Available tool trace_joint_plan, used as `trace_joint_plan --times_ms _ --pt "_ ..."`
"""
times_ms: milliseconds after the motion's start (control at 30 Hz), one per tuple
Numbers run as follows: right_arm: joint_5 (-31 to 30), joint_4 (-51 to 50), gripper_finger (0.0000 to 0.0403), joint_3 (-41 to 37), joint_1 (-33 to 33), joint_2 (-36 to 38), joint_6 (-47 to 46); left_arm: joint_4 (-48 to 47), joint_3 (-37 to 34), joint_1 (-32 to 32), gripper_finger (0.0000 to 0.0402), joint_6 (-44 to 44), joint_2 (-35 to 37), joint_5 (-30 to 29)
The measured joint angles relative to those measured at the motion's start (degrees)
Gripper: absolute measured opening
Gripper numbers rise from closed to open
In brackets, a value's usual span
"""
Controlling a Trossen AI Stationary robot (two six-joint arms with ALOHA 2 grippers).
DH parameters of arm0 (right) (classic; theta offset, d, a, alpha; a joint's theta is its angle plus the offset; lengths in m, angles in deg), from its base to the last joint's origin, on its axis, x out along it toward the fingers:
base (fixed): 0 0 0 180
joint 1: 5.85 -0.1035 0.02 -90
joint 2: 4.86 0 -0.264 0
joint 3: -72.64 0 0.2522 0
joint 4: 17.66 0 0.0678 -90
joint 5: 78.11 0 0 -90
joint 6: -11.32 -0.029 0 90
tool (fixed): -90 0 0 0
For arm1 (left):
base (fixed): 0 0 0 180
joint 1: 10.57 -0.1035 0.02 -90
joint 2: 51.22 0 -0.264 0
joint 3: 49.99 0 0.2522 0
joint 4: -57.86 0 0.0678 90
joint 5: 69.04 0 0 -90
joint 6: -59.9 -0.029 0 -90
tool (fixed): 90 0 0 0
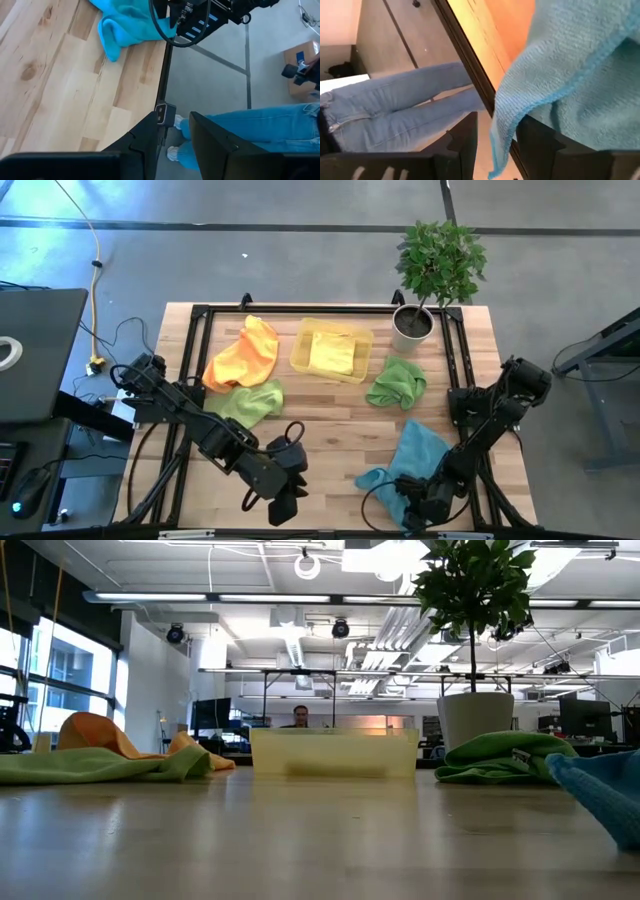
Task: Fold microfiber towels
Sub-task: Fold the blue microfiber towel
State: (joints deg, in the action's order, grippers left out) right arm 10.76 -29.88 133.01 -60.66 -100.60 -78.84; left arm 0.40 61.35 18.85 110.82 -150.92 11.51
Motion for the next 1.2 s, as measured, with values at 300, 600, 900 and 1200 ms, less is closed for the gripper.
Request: trace_joint_plan --times_ms 300,600,900,1200 --pt "-1.35 0.70 0.0120 0.00 0.04 -3.20 0.06 0.02 0.00 0.00 0.0101 -1.75 0.00 0.03" --pt "1.01 0.86 0.0019 1.44 0.02 -4.39 -2.38 0.20 0.00 0.00 0.0101 -4.89 0.00 1.46" --pt "2.24 -14.74 0.0002 11.91 0.02 -4.33 1.29 0.24 0.00 -0.93 0.0101 -12.47 -0.08 0.71" --pt "-0.33 -47.61 0.0001 30.25 0.01 -4.22 6.76 0.55 -2.57 -3.87 0.0109 -20.55 -0.31 -5.94"
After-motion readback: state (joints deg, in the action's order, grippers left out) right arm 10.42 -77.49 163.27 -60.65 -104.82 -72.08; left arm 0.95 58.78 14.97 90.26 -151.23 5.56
